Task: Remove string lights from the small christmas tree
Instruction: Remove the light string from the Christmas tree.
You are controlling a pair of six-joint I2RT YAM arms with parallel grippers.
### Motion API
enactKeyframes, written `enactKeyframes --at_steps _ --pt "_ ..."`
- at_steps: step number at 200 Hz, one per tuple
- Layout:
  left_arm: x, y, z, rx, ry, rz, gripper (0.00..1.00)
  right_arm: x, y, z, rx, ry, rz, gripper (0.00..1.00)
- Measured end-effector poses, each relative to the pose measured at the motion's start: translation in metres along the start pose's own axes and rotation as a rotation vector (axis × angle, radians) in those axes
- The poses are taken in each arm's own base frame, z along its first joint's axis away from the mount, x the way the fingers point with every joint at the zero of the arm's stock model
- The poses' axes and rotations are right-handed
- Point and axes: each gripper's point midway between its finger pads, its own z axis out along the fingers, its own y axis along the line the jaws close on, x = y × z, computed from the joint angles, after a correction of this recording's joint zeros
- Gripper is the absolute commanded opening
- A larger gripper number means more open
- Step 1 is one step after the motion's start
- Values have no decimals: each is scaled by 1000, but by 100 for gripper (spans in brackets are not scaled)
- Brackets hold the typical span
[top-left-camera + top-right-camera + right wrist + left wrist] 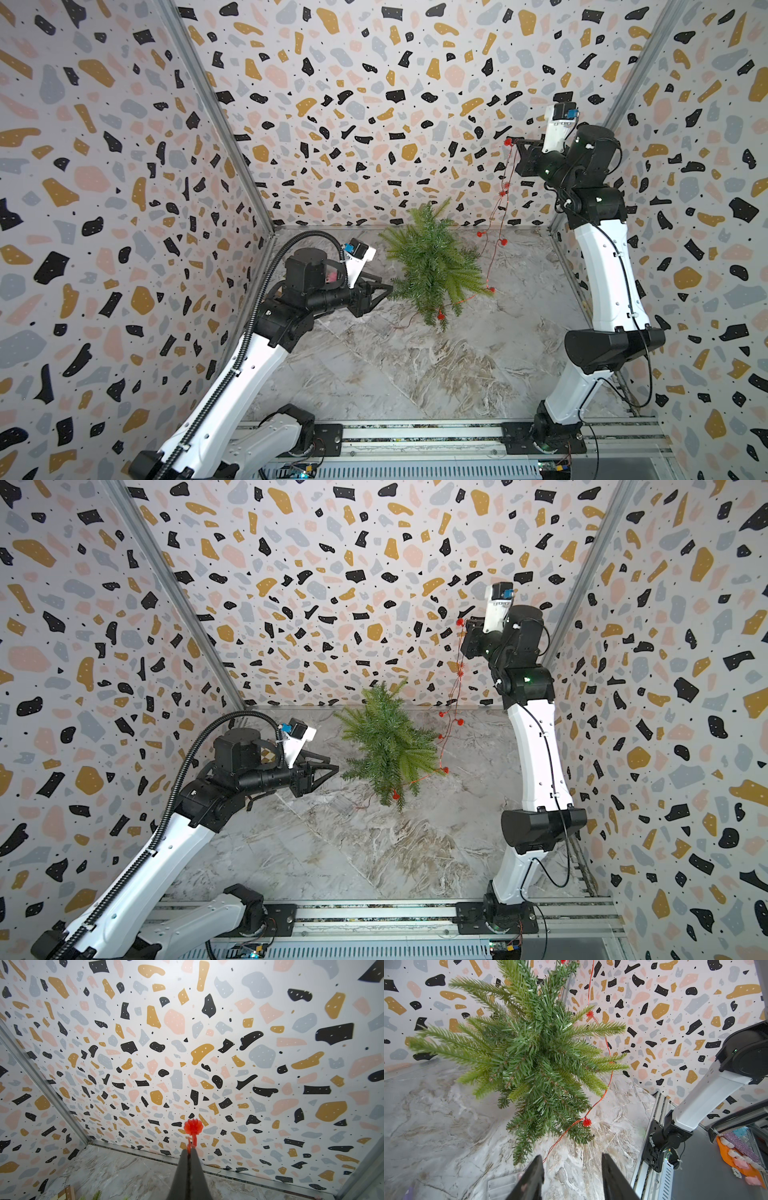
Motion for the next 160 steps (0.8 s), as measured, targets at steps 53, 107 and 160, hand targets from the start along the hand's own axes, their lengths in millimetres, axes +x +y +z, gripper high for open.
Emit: enactKeyframes --at_steps 53,107,160 --pt "11 0 3 17 21 -29 46 -8 -1 -32 45 -6 -7 0" --pt "14 0 5 27 26 -38 46 4 -2 -52 72 30 0 0" --pt "17 -1 8 44 29 -41 49 -14 -3 -77 115 -15 -16 0"
